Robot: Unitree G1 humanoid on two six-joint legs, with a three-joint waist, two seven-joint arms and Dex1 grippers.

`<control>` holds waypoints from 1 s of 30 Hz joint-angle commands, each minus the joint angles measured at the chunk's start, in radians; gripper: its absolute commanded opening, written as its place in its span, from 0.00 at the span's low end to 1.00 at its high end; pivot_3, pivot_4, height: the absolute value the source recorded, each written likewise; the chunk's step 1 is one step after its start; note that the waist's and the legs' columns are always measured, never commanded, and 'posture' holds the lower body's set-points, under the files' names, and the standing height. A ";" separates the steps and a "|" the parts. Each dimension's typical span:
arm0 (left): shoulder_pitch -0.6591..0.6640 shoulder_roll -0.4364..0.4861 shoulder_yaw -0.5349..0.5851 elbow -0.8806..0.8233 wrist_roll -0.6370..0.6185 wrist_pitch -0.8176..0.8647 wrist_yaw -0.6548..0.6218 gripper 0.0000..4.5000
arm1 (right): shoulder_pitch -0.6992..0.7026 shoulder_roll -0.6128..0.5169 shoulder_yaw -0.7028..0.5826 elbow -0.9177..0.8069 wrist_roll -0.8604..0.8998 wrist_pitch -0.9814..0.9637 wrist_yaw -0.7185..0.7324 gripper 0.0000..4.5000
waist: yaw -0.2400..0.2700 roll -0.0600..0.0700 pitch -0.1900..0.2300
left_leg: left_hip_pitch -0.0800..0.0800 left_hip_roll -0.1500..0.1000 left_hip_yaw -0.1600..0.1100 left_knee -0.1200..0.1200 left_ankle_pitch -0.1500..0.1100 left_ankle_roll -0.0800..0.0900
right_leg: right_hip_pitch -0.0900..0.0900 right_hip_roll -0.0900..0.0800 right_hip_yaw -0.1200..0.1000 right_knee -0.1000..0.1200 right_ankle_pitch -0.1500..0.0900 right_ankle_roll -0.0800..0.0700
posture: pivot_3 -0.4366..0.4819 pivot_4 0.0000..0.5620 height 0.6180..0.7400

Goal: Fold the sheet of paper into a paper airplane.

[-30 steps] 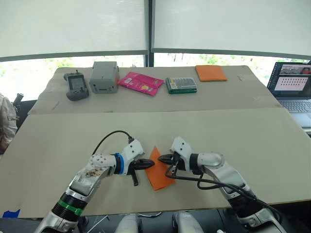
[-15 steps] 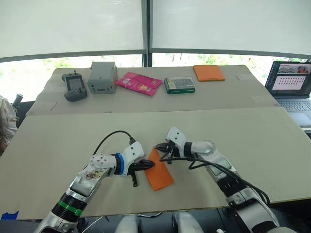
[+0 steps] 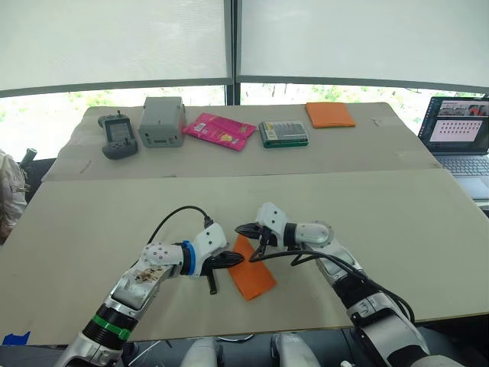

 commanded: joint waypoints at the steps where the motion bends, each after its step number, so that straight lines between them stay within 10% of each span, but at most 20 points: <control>1: 0.017 0.005 -0.022 0.036 0.024 0.023 0.003 0.01 | -0.027 -0.004 -0.008 0.027 -0.011 -0.011 0.013 0.00 | 0.000 0.000 0.000 | 0.000 0.000 0.000 0.000 0.000 0.000 | 0.000 0.000 0.000 0.000 0.000 0.000 | 0.48 0.27 1.00; 30: -0.077 -0.001 -0.014 0.156 0.033 -0.032 -0.031 0.01 | 0.276 -0.285 0.009 -0.467 0.097 0.185 0.278 0.00 | 0.005 0.000 0.000 | 0.000 -0.001 0.000 0.000 0.000 0.000 | 0.001 0.001 0.000 -0.001 0.000 0.000 | 0.48 0.27 1.00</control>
